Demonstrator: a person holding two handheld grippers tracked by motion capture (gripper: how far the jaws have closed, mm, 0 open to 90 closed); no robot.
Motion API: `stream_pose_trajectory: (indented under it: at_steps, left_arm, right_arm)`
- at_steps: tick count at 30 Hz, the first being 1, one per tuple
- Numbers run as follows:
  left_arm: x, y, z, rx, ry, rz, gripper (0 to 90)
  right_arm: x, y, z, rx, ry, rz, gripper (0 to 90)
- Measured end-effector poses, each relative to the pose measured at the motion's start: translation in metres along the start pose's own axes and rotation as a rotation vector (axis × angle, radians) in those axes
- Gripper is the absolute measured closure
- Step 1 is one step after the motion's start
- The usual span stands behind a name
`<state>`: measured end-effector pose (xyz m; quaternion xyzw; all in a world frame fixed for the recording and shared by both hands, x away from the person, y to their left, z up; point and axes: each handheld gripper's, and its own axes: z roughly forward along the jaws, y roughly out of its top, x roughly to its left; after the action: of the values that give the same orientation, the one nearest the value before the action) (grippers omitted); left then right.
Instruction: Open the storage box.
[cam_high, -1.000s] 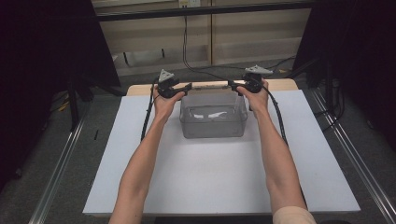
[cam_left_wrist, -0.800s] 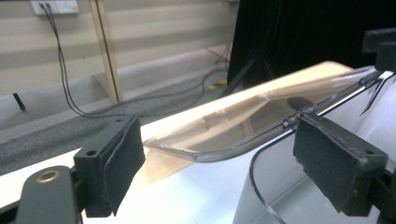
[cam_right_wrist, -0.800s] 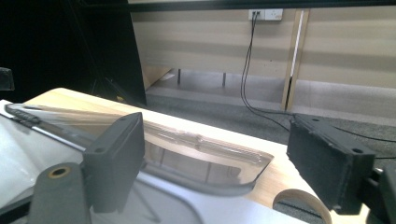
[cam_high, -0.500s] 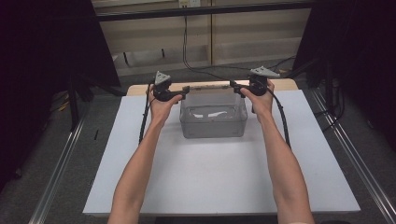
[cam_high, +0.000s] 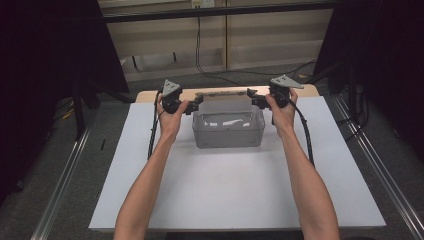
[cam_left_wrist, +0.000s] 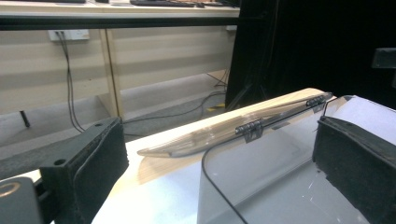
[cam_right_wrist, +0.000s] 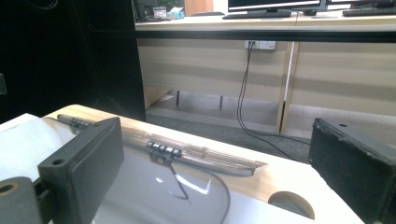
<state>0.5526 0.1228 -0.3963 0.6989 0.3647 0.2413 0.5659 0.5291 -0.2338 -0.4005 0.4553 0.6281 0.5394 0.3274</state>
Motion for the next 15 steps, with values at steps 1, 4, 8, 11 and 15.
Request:
stream_pose_trajectory:
  at_steps: [1, 4, 8, 11, 15]
  left_arm:
    - [0.0, 0.0, -0.002, 0.0, 0.005, 0.001, 2.9]
    - [-0.003, 0.0, -0.011, -0.005, 0.007, -0.001, 2.6]
    - [-0.006, -0.003, -0.021, -0.009, 0.015, 0.001, 2.9]
    - [-0.007, -0.005, -0.027, -0.013, 0.037, 0.008, 2.8]
    - [-0.011, -0.007, -0.035, -0.021, 0.031, 0.015, 3.6]
  right_arm:
    - [0.002, 0.0, -0.003, -0.001, 0.001, -0.002, 3.0]
    - [0.006, 0.0, -0.009, -0.009, -0.001, -0.004, 2.9]
    - [0.009, 0.002, -0.018, -0.022, -0.005, -0.018, 2.4]
    - [0.012, 0.004, -0.024, -0.032, -0.009, -0.024, 1.7]
    - [0.017, 0.003, -0.029, -0.029, -0.008, -0.04, 1.3]
